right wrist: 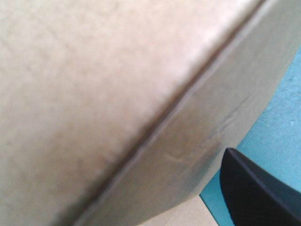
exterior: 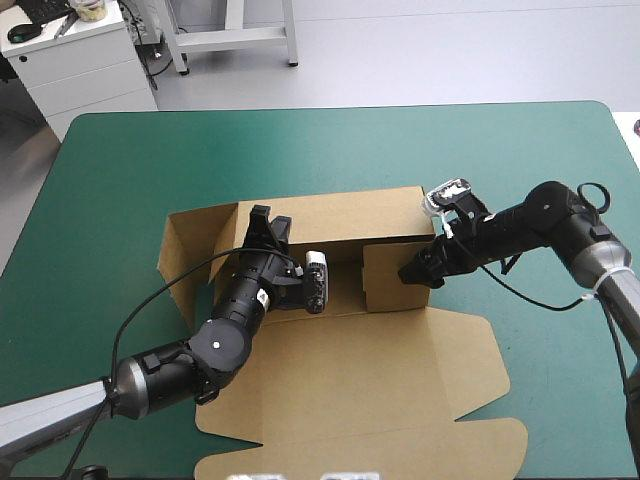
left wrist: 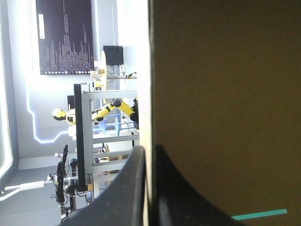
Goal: Fold the box
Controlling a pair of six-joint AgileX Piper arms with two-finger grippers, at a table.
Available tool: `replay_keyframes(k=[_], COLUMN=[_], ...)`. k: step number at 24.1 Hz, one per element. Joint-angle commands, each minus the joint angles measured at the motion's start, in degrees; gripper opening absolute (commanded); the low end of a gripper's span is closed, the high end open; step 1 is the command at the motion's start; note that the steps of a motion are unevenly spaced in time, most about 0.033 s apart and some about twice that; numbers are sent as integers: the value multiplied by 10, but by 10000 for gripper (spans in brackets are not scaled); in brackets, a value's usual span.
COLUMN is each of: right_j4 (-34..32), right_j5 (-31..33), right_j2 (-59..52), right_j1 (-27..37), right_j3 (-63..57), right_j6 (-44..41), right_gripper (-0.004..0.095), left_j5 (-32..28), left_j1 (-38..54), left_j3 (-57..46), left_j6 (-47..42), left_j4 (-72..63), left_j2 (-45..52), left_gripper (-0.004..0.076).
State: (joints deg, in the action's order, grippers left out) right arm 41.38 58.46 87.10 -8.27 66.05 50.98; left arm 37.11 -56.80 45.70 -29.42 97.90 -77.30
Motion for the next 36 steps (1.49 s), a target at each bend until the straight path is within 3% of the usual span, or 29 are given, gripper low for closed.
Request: replay_keyframes(k=[1,6,9,14,18,20,22,24,29,36], right_j4=[4,12,11,11,10,10,10,9,9,12], right_j5=[-65,-203,-330,-445,-456,-466,-467,-466,-461,-479], right_j2=[-44,-91,-113,-114,-127,-145,-165,-186,-188,-188], right_j1=[-35,-83,-126,-161,-162,-163,-163,-163,-164,-164], right_j3=[-14,-87,-140,-183,-207,-215,-215,-215,-215,-215], right_j6=[-29,-39,-56,-95,-102,-103,-103,-102,-101,-101], right_gripper=[724,724,724,723,699,612,474,263,-21,-15], left_j5=[-1,1,1,2,2,2,2,2,2,2], left_j1=[-3,-3,-3,-3,-3,-3,-3,-3,-3,-3], left_j3=[13,13,13,13,13,13,13,13,13,13], left_j6=[1,1,1,1,1,1,1,0,-1,-1], left_j4=[53,53,53,53,53,53,53,53,53,53], left_j2=[14,14,14,14,14,14,14,14,14,14], left_gripper=[-10,-10,-10,-10,-10,-10,-10,-10,-10,-10])
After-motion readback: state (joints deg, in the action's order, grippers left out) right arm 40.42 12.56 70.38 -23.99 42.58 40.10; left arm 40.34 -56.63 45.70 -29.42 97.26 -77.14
